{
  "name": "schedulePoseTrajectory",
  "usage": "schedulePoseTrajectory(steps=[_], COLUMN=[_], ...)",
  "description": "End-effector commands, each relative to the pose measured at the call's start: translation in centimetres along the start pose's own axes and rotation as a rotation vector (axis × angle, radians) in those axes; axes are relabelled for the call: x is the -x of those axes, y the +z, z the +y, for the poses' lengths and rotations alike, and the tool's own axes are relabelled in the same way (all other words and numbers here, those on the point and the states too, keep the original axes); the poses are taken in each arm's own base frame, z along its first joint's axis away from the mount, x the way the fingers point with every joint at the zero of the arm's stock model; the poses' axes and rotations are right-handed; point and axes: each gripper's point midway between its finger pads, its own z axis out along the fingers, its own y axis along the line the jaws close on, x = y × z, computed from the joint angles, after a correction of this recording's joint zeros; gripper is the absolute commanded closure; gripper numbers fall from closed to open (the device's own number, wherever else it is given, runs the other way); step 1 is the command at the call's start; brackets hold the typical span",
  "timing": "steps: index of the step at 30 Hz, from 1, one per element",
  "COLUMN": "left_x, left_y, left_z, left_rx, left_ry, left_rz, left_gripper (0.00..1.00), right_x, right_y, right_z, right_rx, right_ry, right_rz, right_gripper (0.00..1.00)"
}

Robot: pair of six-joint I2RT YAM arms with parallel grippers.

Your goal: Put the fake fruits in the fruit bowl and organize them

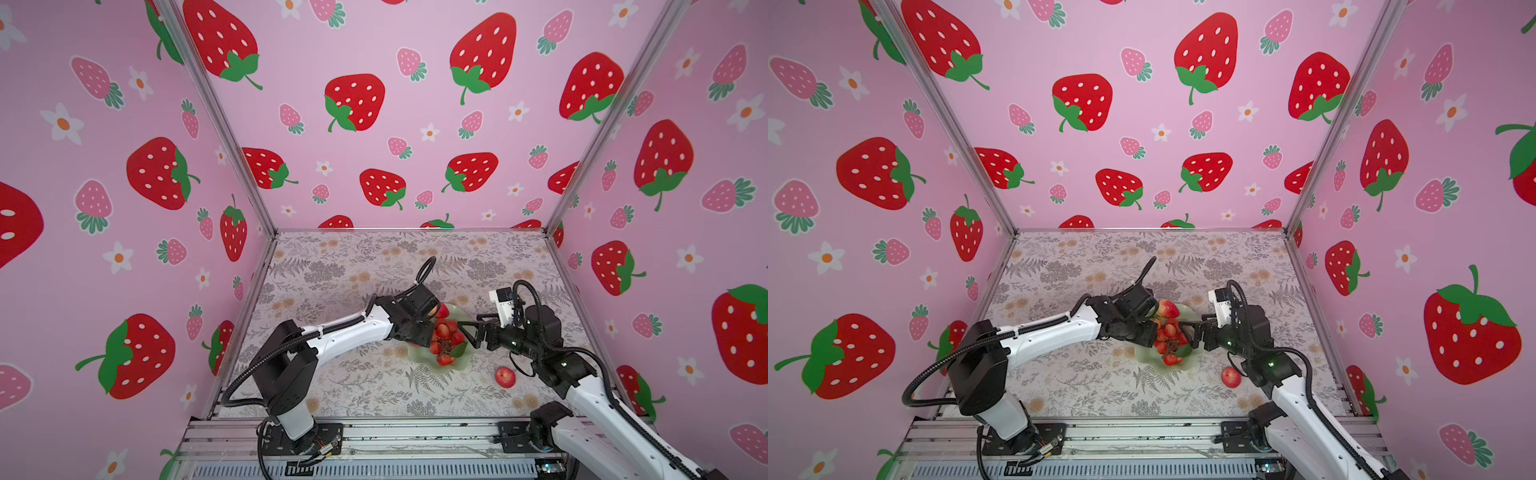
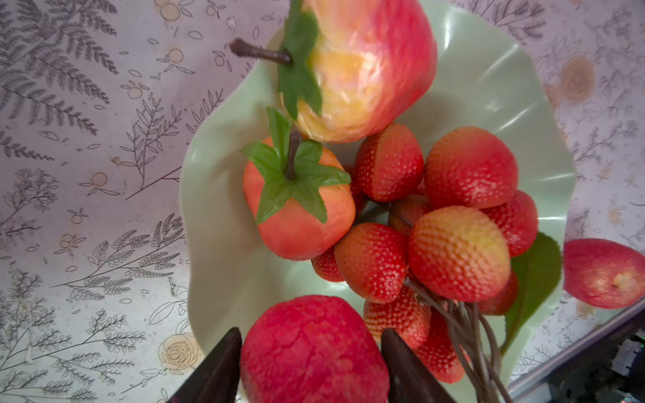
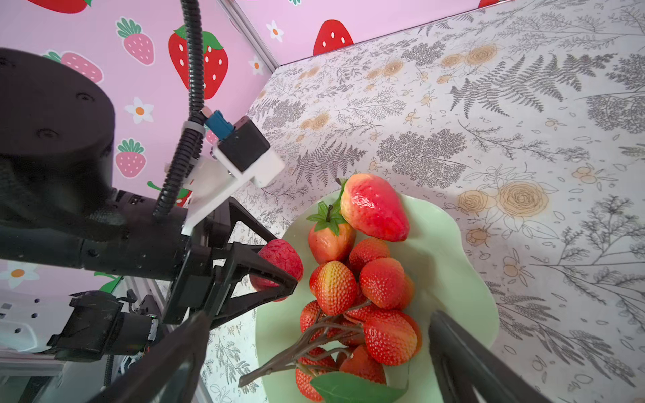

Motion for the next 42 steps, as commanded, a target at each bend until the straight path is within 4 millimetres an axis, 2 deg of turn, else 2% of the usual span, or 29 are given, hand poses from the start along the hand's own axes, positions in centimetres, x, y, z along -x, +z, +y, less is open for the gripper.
schedulePoseTrajectory(steps=[1, 5, 9, 11, 14, 17, 20, 24, 27, 28, 29, 31, 34, 38, 42], left_x=[0.8, 0.5, 0.9, 1.3, 2.1, 2.2, 0.9, -1.7, -2.6, -2.6, -2.8, -3.1, -3.1, -3.1, -3.4], left_y=[-0.1, 0.1, -0.9, -2.0, -4.1, -6.2, -7.5, -9.6, -11.0, -11.3, -11.4, -11.5, -11.4, -11.3, -11.2], left_z=[-0.9, -1.0, -0.8, -0.8, -0.9, -1.0, -2.7, -6.8, -9.2, -9.7, -10.1, -10.6, -11.0, -10.8, -10.2], left_rx=[-0.018, -0.013, 0.0, -0.001, -0.015, -0.039, -0.161, -0.373, -0.45, -0.463, -0.473, -0.489, -0.499, -0.488, -0.47], left_ry=[0.016, 0.024, 0.035, 0.046, 0.071, 0.123, 0.268, 0.476, 0.573, 0.588, 0.6, 0.622, 0.637, 0.652, 0.655], left_rz=[-0.007, -0.005, -0.033, -0.06, -0.121, -0.183, -0.236, -0.28, -0.315, -0.323, -0.325, -0.326, -0.332, -0.332, -0.339], left_gripper=[0.34, 0.29, 0.23, 0.21, 0.17, 0.13, 0.11, 0.08, 0.05, 0.0, 0.01, 0.01, 0.01, 0.01, 0.01], right_x=[-0.4, -0.9, -0.9, -1.1, -2.0, -4.2, -6.4, -8.5, -8.2, -8.1, -8.3, -9.3, -11.2, -11.3, -13.6], right_y=[-0.1, 0.2, 0.2, -0.1, -0.8, -1.8, -3.2, -3.9, -5.2, -5.8, -6.3, -7.1, -7.4, -8.6, -8.2], right_z=[-1.3, -2.2, -2.5, -3.2, -5.2, -7.2, -8.7, -9.8, -10.2, -10.2, -10.2, -10.1, -9.7, -8.9, -9.0], right_rx=[-0.075, -0.116, -0.131, -0.171, -0.288, -0.413, -0.529, -0.641, -0.742, -0.773, -0.798, -0.837, -0.873, -0.948, -0.965], right_ry=[0.03, 0.058, 0.069, 0.086, 0.153, 0.25, 0.323, 0.392, 0.394, 0.394, 0.401, 0.418, 0.427, 0.383, 0.368], right_rz=[0.025, 0.043, 0.035, 0.034, 0.041, 0.081, 0.111, 0.114, 0.081, 0.069, 0.063, 0.092, 0.155, 0.194, 0.284], right_gripper=[0.01, 0.01, 0.01, 0.01, 0.0, 0.02, 0.03, 0.05, 0.07, 0.08, 0.09, 0.11, 0.09, 0.06, 0.06])
